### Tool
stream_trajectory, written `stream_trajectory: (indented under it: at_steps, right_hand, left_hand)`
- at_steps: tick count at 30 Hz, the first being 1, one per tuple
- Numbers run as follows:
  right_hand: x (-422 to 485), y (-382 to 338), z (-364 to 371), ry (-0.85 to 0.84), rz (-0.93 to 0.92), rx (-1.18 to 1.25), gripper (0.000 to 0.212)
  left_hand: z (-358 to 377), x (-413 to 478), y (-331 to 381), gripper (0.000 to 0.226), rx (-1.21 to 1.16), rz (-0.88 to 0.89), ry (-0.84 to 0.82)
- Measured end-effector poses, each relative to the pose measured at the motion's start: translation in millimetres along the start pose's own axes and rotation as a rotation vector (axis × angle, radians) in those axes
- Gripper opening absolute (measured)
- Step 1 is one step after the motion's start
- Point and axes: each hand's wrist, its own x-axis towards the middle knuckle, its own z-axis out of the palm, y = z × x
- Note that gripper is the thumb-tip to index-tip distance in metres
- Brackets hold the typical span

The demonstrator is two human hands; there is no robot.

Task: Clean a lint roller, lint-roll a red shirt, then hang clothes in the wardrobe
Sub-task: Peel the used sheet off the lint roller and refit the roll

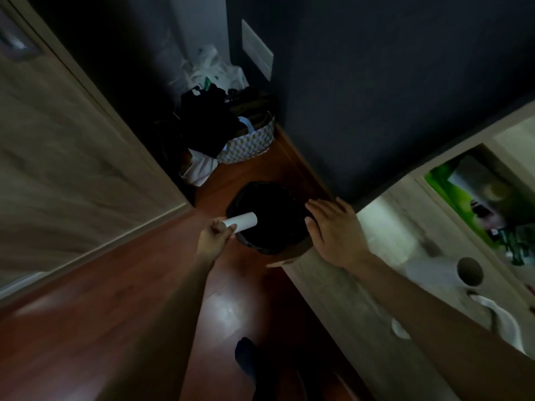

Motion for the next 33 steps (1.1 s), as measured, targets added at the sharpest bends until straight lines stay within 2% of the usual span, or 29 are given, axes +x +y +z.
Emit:
stream_trajectory:
  at_steps: [4, 9, 12, 14, 16, 21, 28, 33]
  right_hand:
    - [2, 0, -3, 0.002, 0.015, 0.002, 0.057]
    - [2, 2, 0, 0.021, 0.025, 0.046, 0.053]
    - [2, 3, 2, 0.026, 0.029, 0.048, 0.052]
    - [1, 3, 3, 0.039, 0.032, 0.053, 0.052]
    - [1, 4, 4, 0.047, 0.027, 0.056, 0.051]
    - [0, 4, 5, 0.075, 0.022, 0.051, 0.050]
    - [-2, 2, 1, 0.074, 0.026, 0.060, 0.052]
    - [-3, 1, 0, 0.096, 0.023, 0.082, 0.051]
  left_hand:
    - [29, 58, -35, 0.056, 0.180, -0.037, -0.066]
    - [65, 71, -18, 0.046, 0.291, 0.015, -0.175]
    - [76, 88, -28, 0.045, 0.199, 0.001, -0.249]
    - [80, 103, -49, 0.043, 0.150, 0.018, -0.230]
    - [81, 105, -55, 0.051, 0.082, 0.020, -0.235]
    - [72, 85, -35, 0.058, -0.036, 0.033, -0.195]
    - [41, 23, 2, 0.032, 0.035, 0.248, -0.102]
    - [18, -58, 36, 0.030, -0.006, 0.397, 0.007]
